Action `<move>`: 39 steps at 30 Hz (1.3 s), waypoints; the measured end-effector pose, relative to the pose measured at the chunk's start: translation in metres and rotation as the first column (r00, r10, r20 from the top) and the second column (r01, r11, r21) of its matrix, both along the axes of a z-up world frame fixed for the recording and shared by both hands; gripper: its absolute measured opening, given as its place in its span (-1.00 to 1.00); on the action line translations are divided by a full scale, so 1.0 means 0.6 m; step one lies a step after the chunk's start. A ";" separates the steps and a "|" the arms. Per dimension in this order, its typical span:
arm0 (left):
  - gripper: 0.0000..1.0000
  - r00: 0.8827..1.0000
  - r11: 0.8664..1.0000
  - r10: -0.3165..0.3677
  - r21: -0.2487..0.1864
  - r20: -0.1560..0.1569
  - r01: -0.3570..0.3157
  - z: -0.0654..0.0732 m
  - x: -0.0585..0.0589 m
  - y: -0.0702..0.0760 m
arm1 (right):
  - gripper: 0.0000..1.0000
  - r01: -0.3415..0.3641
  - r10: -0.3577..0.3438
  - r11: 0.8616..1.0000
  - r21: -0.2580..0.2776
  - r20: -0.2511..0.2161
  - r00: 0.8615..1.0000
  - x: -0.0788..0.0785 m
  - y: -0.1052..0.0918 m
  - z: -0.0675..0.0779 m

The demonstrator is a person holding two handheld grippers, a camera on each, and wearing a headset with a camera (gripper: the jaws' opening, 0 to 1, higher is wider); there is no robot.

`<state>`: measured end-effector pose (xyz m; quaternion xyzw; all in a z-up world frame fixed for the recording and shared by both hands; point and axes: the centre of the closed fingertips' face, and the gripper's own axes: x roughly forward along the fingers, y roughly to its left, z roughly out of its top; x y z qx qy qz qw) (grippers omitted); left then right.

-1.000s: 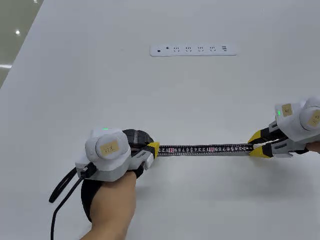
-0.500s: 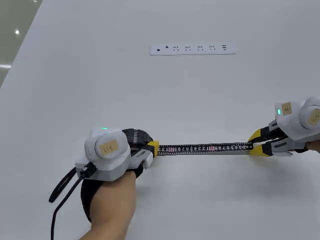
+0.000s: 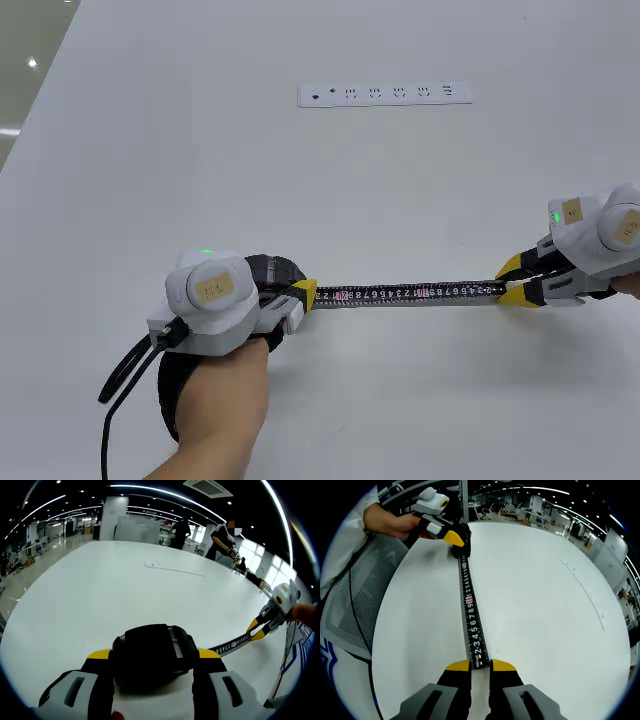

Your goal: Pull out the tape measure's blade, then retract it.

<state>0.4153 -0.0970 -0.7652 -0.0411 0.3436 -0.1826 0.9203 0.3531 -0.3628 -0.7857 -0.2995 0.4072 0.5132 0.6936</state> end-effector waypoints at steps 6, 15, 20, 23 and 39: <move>0.17 1.000 1.000 0.001 -0.008 -0.001 -0.001 0.001 -0.002 0.000 | -0.83 -0.002 0.002 1.000 0.000 0.001 1.000 0.001 0.000 0.000; 0.17 1.000 1.000 0.008 -0.030 -0.014 -0.009 0.001 -0.003 0.002 | -0.83 -0.005 0.005 1.000 0.021 0.012 1.000 0.010 0.026 0.004; 0.17 1.000 0.999 0.014 -0.043 -0.020 -0.015 0.001 -0.002 0.002 | -0.83 -0.018 0.018 0.999 0.032 0.012 1.000 0.014 0.044 0.005; 0.17 1.000 0.999 0.011 -0.038 -0.017 -0.012 0.001 -0.002 0.001 | -0.84 -0.025 0.024 0.999 0.035 0.013 1.000 0.013 0.053 0.002; 0.17 1.000 0.999 0.006 -0.050 -0.019 -0.007 0.001 0.000 0.000 | -0.84 -0.042 0.040 0.994 0.103 0.019 0.999 0.024 0.124 0.000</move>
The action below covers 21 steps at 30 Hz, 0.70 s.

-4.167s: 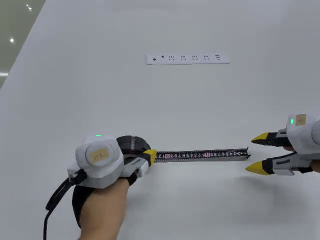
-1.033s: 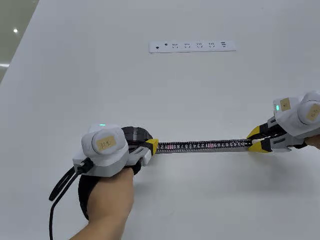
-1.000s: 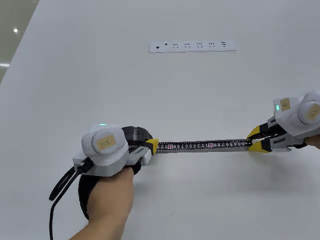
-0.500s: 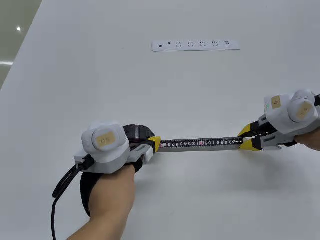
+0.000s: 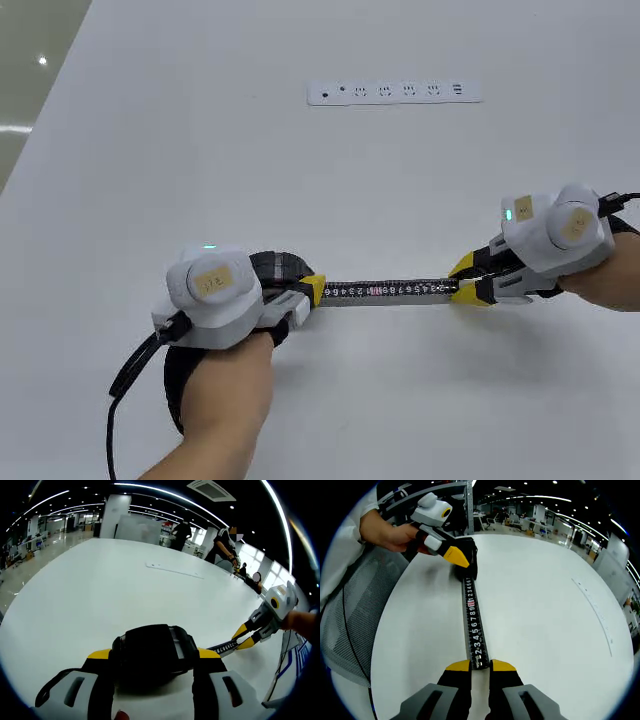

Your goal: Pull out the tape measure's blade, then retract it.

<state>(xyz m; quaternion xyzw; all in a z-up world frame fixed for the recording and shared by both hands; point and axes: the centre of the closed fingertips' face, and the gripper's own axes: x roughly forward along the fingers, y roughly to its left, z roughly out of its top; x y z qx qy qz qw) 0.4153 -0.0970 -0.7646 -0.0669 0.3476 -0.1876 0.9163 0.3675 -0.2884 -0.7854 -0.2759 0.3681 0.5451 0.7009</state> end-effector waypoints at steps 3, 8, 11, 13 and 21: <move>0.18 1.000 1.000 -0.002 -0.001 -0.002 0.002 0.000 0.000 0.000 | -0.84 -0.004 0.004 1.000 0.013 -0.001 1.000 0.003 0.015 0.000; 0.18 1.000 1.000 0.000 -0.005 -0.003 0.000 -0.001 0.000 0.000 | -0.84 -0.014 0.014 0.999 0.032 0.000 1.000 0.009 0.039 -0.001; 0.18 1.000 1.000 0.001 -0.007 -0.005 -0.001 0.000 0.001 0.001 | -0.84 -0.023 0.023 0.999 0.038 0.001 1.000 0.012 0.050 0.000; 0.18 1.000 1.000 0.001 -0.008 -0.006 -0.001 -0.001 0.001 0.001 | -0.84 -0.026 0.026 0.999 0.042 0.002 1.000 0.014 0.057 0.000; 0.18 1.000 1.000 0.003 -0.012 -0.007 -0.003 0.000 0.000 0.001 | -0.84 -0.032 0.032 0.998 0.062 -0.002 0.999 0.015 0.078 0.002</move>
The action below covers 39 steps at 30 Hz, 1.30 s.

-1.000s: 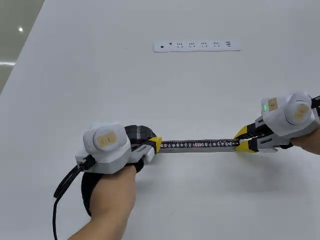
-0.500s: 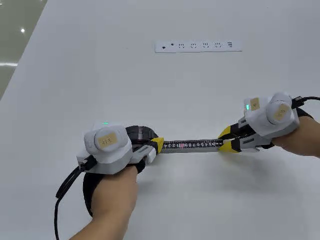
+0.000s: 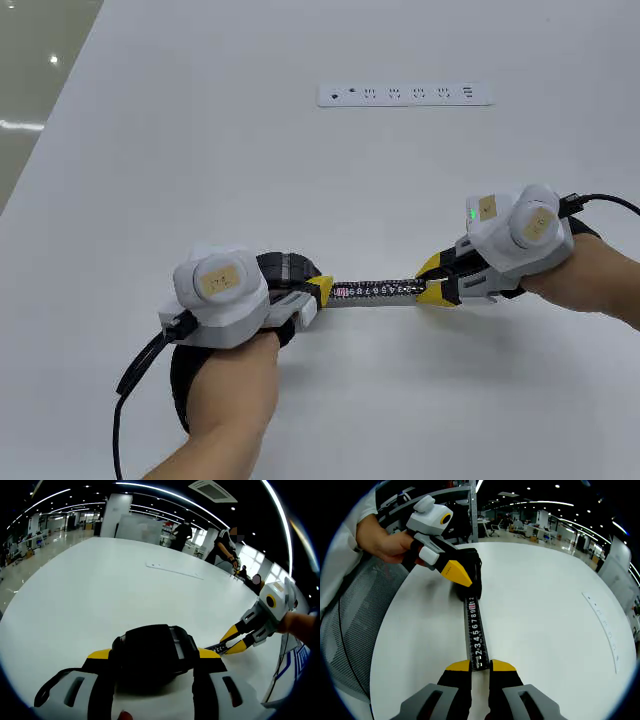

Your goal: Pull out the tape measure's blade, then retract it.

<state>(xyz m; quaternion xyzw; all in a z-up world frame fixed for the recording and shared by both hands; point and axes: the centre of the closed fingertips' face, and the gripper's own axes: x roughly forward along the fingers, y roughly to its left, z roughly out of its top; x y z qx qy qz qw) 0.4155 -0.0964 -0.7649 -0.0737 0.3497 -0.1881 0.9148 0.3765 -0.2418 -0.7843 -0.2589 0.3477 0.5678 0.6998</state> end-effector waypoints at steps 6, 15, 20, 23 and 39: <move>0.18 1.000 1.000 -0.001 -0.003 0.001 0.001 0.000 0.000 0.000 | -0.84 0.001 -0.001 1.000 0.019 -0.005 1.000 0.001 0.021 0.002; 0.18 1.000 1.000 0.000 -0.012 0.000 0.000 0.001 0.000 0.000 | -0.84 0.008 -0.007 0.999 0.051 -0.009 1.000 0.006 0.047 0.002; 0.18 1.000 1.000 0.001 -0.016 0.000 -0.001 0.001 0.000 0.001 | -0.84 0.004 -0.004 0.998 0.063 -0.008 1.000 0.010 0.062 0.001; 0.18 1.000 1.000 0.003 -0.021 -0.002 -0.003 0.001 0.000 0.001 | -0.84 0.003 -0.003 0.998 0.070 -0.005 1.000 0.012 0.070 0.001; 0.18 1.000 1.000 0.001 -0.025 -0.004 -0.001 0.001 0.000 0.001 | -0.83 0.001 0.000 0.993 0.122 -0.006 1.000 0.017 0.127 -0.001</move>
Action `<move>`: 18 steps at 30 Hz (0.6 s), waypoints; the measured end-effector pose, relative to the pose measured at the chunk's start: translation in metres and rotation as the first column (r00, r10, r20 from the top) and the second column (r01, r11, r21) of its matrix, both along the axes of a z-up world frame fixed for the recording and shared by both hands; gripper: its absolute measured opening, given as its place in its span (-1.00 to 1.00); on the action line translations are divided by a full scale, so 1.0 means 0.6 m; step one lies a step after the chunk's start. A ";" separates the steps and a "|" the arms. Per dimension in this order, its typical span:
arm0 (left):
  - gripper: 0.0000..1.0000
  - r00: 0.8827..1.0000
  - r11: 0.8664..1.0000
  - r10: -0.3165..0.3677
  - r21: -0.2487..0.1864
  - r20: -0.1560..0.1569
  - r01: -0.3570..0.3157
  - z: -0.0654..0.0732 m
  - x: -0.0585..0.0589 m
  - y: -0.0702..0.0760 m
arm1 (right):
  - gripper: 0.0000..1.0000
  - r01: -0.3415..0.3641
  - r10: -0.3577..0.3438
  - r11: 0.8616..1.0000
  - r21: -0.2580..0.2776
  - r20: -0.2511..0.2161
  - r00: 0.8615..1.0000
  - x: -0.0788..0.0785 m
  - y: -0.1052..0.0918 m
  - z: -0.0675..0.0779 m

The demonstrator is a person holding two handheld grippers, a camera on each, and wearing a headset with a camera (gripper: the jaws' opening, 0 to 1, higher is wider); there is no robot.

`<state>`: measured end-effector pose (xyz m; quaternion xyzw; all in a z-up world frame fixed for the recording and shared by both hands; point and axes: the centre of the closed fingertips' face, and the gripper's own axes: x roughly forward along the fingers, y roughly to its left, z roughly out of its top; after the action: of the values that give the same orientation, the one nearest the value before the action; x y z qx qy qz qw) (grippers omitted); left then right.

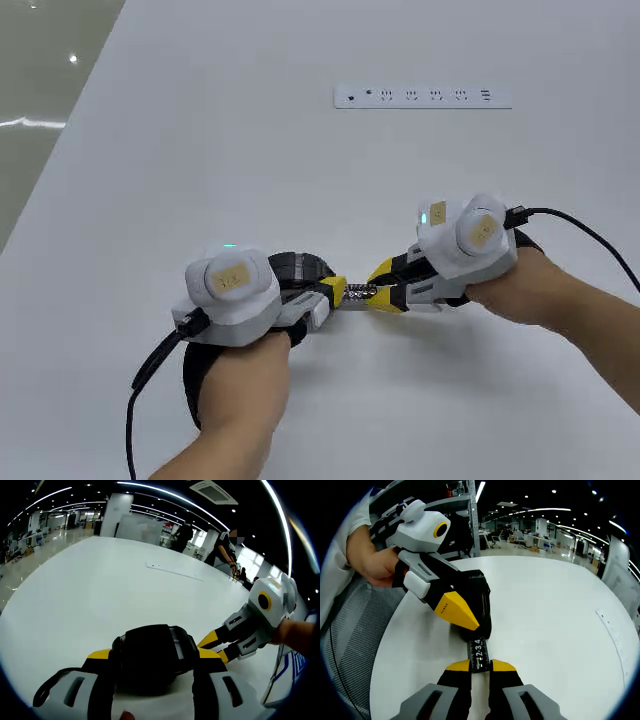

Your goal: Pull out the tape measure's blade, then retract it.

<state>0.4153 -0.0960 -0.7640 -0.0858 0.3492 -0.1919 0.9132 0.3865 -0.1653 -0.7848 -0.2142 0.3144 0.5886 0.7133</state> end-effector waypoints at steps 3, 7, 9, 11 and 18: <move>0.18 1.000 1.000 0.000 -0.001 -0.001 0.000 0.000 0.000 0.000 | -0.83 0.000 0.000 1.000 0.007 -0.001 1.000 0.000 0.010 0.000; 0.18 1.000 1.000 0.000 -0.001 0.000 0.000 0.000 0.000 0.000 | -0.83 0.001 -0.001 1.000 0.014 -0.002 1.000 0.002 0.022 -0.002; 0.18 1.000 1.000 -0.001 0.001 0.000 0.001 -0.001 0.000 0.000 | -0.83 0.001 -0.001 1.000 0.017 0.001 1.000 0.003 0.028 -0.003; 0.18 1.000 1.000 -0.001 0.001 0.001 0.001 -0.001 0.001 0.000 | -0.83 0.004 -0.004 1.000 0.025 0.002 1.000 0.003 0.033 -0.002; 0.19 1.000 1.000 -0.003 0.005 0.003 0.003 -0.001 0.000 0.000 | -0.83 0.010 -0.010 0.999 0.038 0.000 1.000 0.005 0.045 -0.003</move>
<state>0.4155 -0.0960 -0.7649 -0.0825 0.3483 -0.1924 0.9137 0.3895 -0.1383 -0.7868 -0.1989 0.3041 0.5909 0.7203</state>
